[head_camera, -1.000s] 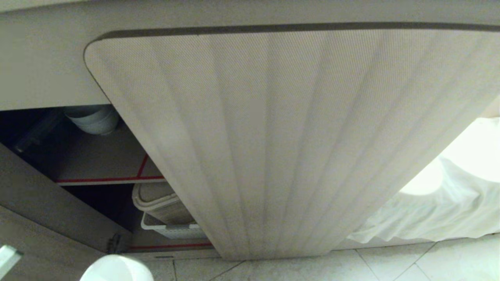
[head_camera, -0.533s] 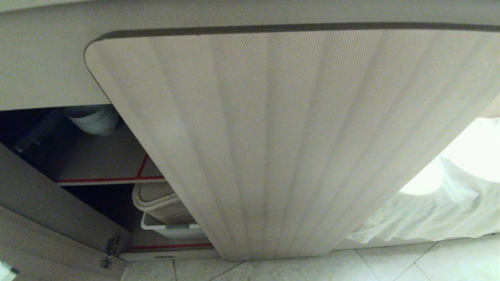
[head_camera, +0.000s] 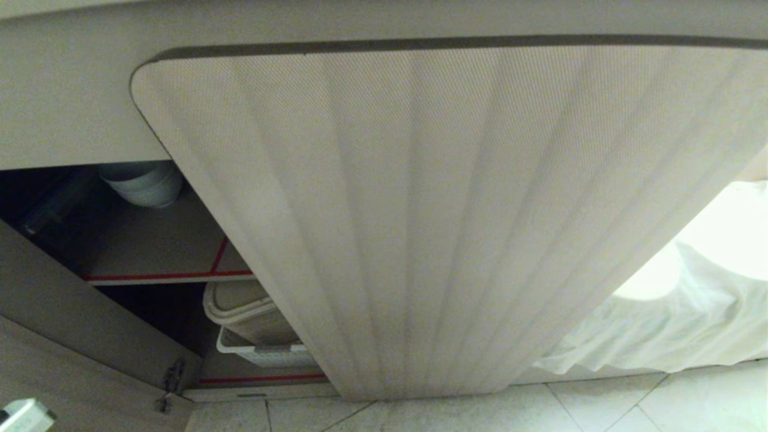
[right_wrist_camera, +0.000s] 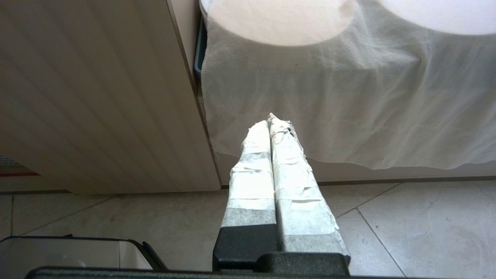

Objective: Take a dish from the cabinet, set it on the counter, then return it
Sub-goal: Place it on the table

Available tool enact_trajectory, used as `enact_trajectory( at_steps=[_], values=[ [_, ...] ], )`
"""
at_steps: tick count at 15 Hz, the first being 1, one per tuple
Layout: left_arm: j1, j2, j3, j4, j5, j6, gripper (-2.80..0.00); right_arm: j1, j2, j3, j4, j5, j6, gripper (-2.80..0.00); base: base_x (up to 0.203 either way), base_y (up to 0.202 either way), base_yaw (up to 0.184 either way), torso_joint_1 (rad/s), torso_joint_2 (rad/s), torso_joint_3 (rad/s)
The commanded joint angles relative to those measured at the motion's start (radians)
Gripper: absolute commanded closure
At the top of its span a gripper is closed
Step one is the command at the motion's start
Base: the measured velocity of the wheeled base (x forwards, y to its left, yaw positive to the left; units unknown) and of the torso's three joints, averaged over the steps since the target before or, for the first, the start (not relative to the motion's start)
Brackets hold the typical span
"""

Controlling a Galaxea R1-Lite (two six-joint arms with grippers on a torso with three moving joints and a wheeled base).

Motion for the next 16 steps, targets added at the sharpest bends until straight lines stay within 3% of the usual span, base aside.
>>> enact_trajectory(
  at_steps=[1,4,7,16],
  values=[
    [0.0,0.073,-0.02,0.002,0.016,0.023,0.0,0.0,0.0,0.0,0.0,-0.001,0.0,0.0,0.0,0.0,0.0,0.0,0.0,0.0],
    [0.001,0.109,-0.036,0.001,0.058,0.114,0.0,0.0,0.0,0.0,0.0,0.001,0.0,0.0,0.0,0.0,0.0,0.0,0.0,0.0],
    [0.005,0.13,-0.04,0.001,0.099,0.116,0.0,0.002,0.0,0.0,0.0,-0.001,0.0,0.0,0.0,0.0,0.0,0.0,0.0,0.0],
    [-0.001,0.122,-0.034,0.003,0.101,0.119,0.0,0.0,0.0,0.0,0.0,0.001,0.0,0.0,0.0,0.0,0.0,0.0,0.0,0.0]
  ],
)
